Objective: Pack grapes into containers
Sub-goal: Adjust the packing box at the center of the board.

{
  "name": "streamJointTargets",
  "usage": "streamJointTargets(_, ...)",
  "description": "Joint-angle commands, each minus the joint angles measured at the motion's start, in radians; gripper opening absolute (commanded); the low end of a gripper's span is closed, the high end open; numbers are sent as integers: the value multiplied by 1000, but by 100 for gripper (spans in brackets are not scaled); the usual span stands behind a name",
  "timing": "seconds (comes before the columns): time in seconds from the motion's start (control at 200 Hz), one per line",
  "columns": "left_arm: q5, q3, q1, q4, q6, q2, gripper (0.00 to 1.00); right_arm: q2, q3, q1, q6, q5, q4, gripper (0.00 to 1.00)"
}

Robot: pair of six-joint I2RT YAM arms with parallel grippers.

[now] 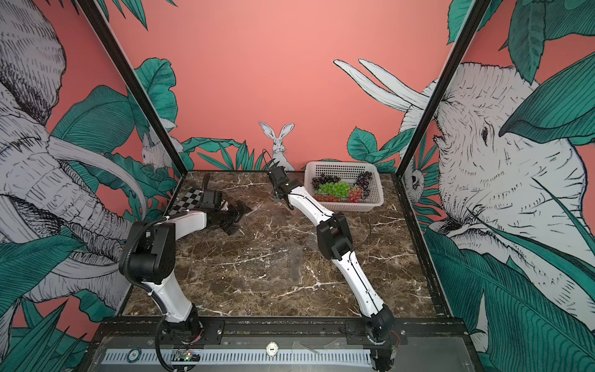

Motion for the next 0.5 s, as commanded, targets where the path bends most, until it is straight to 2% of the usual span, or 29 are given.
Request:
streamJointTargets(0.0, 1, 18, 19, -27, 21, -25, 99, -65, -41, 27, 197, -54, 19, 40)
streamJointTargets(0.19, -14, 32, 71, -51, 36, -58, 100, -70, -15, 61, 234, -46, 41, 40)
streamJointTargets(0.32, -32, 59, 76, -126, 95, -117, 100, -88, 24, 58, 173, -49, 14, 46)
streamJointTargets(0.4, -21, 48, 75, -156, 113, -162, 99, -133, -3, 58, 116, -61, 29, 52)
streamJointTargets(0.495, -10, 20, 63, -201, 149, -235, 100, -212, -73, 58, 54, -66, 62, 66)
